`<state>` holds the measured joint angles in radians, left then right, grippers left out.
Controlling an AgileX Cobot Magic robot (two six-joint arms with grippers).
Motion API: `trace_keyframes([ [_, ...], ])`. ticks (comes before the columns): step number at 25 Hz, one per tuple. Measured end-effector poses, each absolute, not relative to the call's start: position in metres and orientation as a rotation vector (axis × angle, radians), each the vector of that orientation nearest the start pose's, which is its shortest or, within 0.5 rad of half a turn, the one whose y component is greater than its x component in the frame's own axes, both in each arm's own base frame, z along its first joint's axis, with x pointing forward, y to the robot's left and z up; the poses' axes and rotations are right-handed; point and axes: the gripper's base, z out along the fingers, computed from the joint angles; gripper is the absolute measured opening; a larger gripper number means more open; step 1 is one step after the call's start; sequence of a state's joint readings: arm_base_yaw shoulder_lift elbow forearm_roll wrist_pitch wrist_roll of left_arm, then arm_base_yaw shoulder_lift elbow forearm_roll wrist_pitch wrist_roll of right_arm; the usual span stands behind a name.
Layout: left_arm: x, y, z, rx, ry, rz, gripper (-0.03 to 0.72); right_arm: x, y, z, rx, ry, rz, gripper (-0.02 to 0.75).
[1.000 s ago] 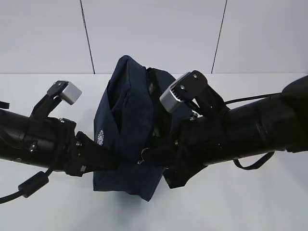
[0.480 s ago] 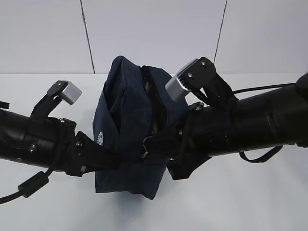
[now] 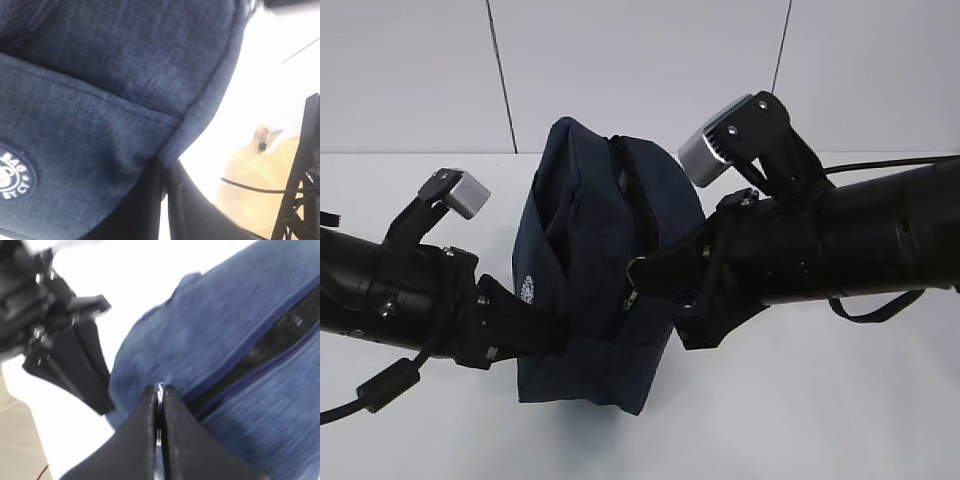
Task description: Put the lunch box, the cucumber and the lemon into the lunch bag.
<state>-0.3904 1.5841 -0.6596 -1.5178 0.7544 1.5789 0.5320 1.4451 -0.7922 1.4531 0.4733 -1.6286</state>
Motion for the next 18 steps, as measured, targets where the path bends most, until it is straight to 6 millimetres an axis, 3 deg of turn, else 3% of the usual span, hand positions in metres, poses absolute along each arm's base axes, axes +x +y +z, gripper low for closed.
trace_keyframes([
  [18,0.224,-0.159,0.181,0.895,2.242,-1.055,-0.007,0.25,0.184,0.267,-0.908,1.907,0.602,0.008],
])
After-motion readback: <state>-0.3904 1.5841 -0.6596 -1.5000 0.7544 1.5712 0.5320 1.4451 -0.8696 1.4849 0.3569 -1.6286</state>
